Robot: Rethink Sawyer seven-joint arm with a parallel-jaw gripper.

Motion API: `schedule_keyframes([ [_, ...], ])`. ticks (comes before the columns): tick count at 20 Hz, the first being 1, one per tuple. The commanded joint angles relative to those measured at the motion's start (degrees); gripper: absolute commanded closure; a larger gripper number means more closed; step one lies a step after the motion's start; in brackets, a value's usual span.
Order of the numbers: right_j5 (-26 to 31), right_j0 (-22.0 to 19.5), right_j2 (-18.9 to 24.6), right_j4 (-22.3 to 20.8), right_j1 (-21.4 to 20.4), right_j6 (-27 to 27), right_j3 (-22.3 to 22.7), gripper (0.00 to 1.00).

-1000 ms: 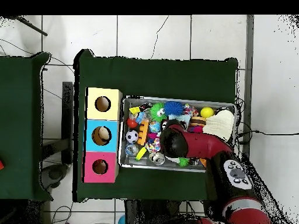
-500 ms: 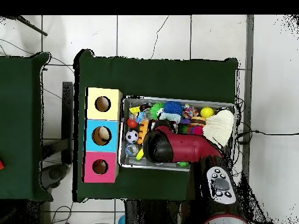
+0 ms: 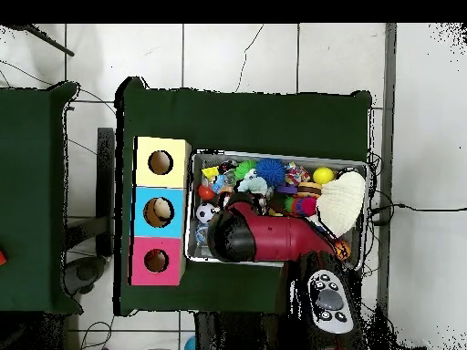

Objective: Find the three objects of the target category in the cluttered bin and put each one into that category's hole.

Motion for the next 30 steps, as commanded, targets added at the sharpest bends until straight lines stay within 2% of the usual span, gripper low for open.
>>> schedule_keyframes([
  [1, -1.2, -0.1, 0.8, 2.4, 0.0, 11.7, 5.5, 1.0],
  [6, -3.0, -0.2, 0.9, 2.6, -0.4, 11.9, 7.3, 1.0],
  [12, 0.5, 1.9, 0.5, 5.1, -5.6, 13.2, 10.7, 1.0],
  [16, 1.6, 3.8, -0.1, 7.1, -7.6, 14.2, 12.2, 1.0],
  [22, 0.3, 6.6, -1.6, 9.9, -8.1, 14.5, 13.9, 1.0],
  [30, -1.8, 6.4, -1.1, 11.6, -8.3, 13.1, 15.9, 1.0],
])
